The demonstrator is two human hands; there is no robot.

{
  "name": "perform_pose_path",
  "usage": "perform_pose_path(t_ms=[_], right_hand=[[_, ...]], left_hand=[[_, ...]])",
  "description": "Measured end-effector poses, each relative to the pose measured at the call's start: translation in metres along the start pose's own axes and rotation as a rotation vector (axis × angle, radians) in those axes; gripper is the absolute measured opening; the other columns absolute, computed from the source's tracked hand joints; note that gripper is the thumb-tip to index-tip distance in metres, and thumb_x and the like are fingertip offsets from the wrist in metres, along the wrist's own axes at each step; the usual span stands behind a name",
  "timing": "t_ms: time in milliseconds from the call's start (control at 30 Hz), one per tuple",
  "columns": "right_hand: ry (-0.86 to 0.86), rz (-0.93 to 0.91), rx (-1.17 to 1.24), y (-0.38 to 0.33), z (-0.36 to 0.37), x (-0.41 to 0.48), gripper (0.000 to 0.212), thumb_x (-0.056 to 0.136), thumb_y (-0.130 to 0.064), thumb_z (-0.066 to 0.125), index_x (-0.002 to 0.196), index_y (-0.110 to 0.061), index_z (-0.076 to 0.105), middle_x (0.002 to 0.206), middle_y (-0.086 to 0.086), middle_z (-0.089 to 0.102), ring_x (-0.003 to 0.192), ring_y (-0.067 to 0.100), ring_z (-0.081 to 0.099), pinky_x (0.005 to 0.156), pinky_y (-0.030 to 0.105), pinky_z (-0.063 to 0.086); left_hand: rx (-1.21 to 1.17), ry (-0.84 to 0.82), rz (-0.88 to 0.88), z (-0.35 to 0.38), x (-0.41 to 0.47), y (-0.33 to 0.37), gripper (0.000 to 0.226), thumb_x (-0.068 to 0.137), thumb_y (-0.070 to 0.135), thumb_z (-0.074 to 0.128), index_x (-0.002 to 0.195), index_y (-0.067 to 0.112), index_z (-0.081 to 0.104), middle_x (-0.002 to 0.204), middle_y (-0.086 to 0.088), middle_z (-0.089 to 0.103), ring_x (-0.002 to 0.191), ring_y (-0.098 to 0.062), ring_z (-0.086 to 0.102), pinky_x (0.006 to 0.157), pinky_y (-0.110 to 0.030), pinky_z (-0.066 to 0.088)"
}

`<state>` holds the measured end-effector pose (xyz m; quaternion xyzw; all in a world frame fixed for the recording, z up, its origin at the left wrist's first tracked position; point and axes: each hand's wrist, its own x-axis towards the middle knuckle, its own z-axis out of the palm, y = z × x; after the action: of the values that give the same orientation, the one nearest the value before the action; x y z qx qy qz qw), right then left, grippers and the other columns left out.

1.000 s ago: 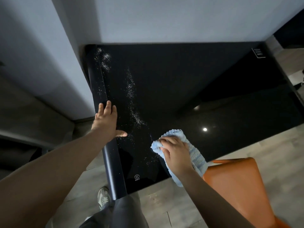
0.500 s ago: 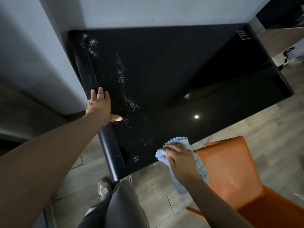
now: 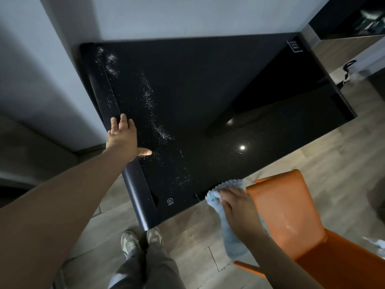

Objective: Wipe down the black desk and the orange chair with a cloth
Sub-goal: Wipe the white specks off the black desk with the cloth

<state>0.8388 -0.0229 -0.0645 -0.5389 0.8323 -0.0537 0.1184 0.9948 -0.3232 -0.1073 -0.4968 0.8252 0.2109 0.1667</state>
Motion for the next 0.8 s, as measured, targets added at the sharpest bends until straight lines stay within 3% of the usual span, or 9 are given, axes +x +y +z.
perform_pose_path(t_ms=[67, 167, 333, 533, 700, 800], right_hand=[[0.013, 0.017, 0.003, -0.005, -0.008, 0.017, 0.043, 0.089, -0.029, 0.027, 0.098, -0.017, 0.067, 0.092, -0.002, 0.068, 0.086, 0.015, 0.061, 0.075, 0.031, 0.048], [0.053, 0.021, -0.007, -0.013, -0.016, 0.050, 0.028, 0.094, -0.018, 0.039, 0.107, -0.018, 0.064, 0.101, -0.001, 0.067, 0.093, 0.016, 0.058, 0.082, 0.034, 0.045], [0.168, -0.029, 0.047, -0.037, -0.031, 0.111, 0.027, 0.095, -0.011, 0.045, 0.115, -0.015, 0.064, 0.113, 0.000, 0.066, 0.105, 0.019, 0.058, 0.094, 0.040, 0.044], [0.244, -0.131, 0.116, -0.058, -0.046, 0.190, 0.025, 0.093, -0.008, 0.047, 0.109, -0.013, 0.066, 0.113, -0.002, 0.065, 0.105, 0.019, 0.058, 0.089, 0.039, 0.043], [0.264, -0.203, 0.106, -0.072, -0.056, 0.253, 0.024, 0.092, -0.007, 0.047, 0.108, -0.010, 0.066, 0.110, 0.001, 0.066, 0.102, 0.024, 0.058, 0.086, 0.045, 0.046], [0.247, -0.261, 0.095, -0.078, -0.058, 0.296, 0.025, 0.093, -0.008, 0.046, 0.107, -0.009, 0.066, 0.113, 0.002, 0.066, 0.105, 0.025, 0.058, 0.087, 0.046, 0.045]], left_hand=[[0.003, 0.008, 0.008, 0.001, 0.001, -0.001, 0.122, 0.070, 0.064, 0.069, 0.153, 0.006, 0.000, 0.160, -0.014, -0.009, 0.147, -0.037, -0.008, 0.119, -0.047, 0.016], [0.007, 0.021, 0.017, 0.003, 0.001, -0.004, 0.122, 0.070, 0.066, 0.067, 0.153, 0.006, 0.000, 0.160, -0.014, -0.009, 0.147, -0.038, -0.008, 0.119, -0.047, 0.015], [-0.008, 0.022, 0.021, 0.006, 0.004, -0.006, 0.124, 0.069, 0.067, 0.067, 0.153, 0.008, -0.001, 0.160, -0.012, -0.012, 0.147, -0.037, -0.009, 0.120, -0.046, 0.014], [0.031, 0.033, 0.014, 0.002, 0.006, -0.008, 0.127, 0.063, 0.076, 0.065, 0.153, 0.012, 0.002, 0.161, -0.008, -0.006, 0.147, -0.035, 0.000, 0.117, -0.046, 0.022], [-0.076, 0.111, 0.052, -0.010, 0.009, -0.017, 0.105, 0.062, 0.076, 0.067, 0.143, 0.019, 0.035, 0.149, -0.001, 0.022, 0.134, -0.027, 0.022, 0.108, -0.042, 0.035], [-0.142, 0.154, 0.039, -0.015, 0.018, -0.026, 0.100, 0.073, 0.066, 0.066, 0.151, 0.020, 0.024, 0.154, -0.002, 0.015, 0.139, -0.026, 0.017, 0.114, -0.041, 0.030]])
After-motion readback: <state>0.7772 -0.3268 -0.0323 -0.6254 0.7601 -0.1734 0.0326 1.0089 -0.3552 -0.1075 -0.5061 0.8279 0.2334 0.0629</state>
